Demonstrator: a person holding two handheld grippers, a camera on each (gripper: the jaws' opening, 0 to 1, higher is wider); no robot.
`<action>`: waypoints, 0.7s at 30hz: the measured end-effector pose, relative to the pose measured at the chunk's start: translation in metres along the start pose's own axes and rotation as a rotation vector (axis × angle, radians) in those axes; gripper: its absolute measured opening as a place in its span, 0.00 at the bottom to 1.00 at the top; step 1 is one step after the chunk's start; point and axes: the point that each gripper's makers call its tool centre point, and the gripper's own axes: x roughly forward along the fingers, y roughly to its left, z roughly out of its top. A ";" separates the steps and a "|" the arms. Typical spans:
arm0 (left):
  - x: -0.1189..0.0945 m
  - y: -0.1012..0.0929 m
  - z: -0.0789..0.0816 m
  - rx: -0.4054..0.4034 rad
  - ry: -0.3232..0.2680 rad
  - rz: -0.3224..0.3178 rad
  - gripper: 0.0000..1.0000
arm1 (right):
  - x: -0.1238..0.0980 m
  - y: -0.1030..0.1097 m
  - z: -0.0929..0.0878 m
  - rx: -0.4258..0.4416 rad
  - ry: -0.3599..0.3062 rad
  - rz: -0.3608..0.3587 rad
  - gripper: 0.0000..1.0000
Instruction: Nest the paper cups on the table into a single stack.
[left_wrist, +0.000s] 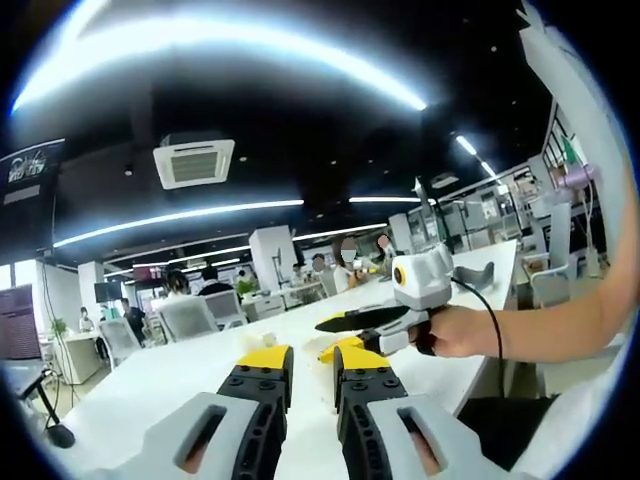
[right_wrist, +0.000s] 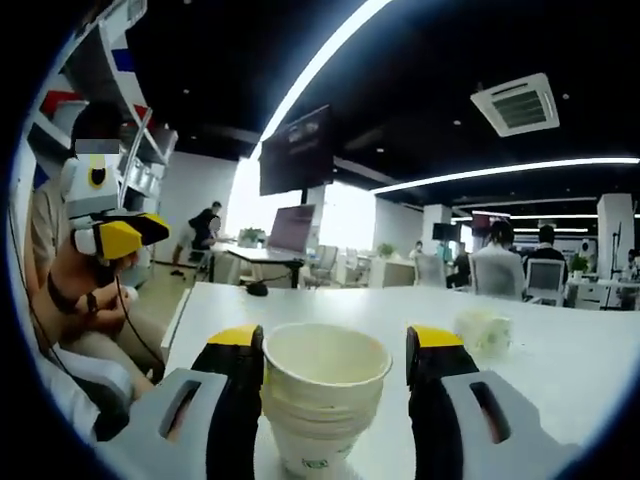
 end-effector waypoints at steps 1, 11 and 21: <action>0.000 0.000 0.000 0.000 0.000 0.000 0.17 | -0.002 0.001 -0.001 0.005 0.000 -0.001 0.61; 0.004 -0.003 -0.006 -0.038 0.005 -0.016 0.18 | -0.023 0.006 -0.004 0.048 -0.014 0.001 0.62; 0.006 -0.010 -0.007 -0.036 0.011 -0.032 0.18 | -0.009 0.001 -0.006 0.076 0.022 0.011 0.59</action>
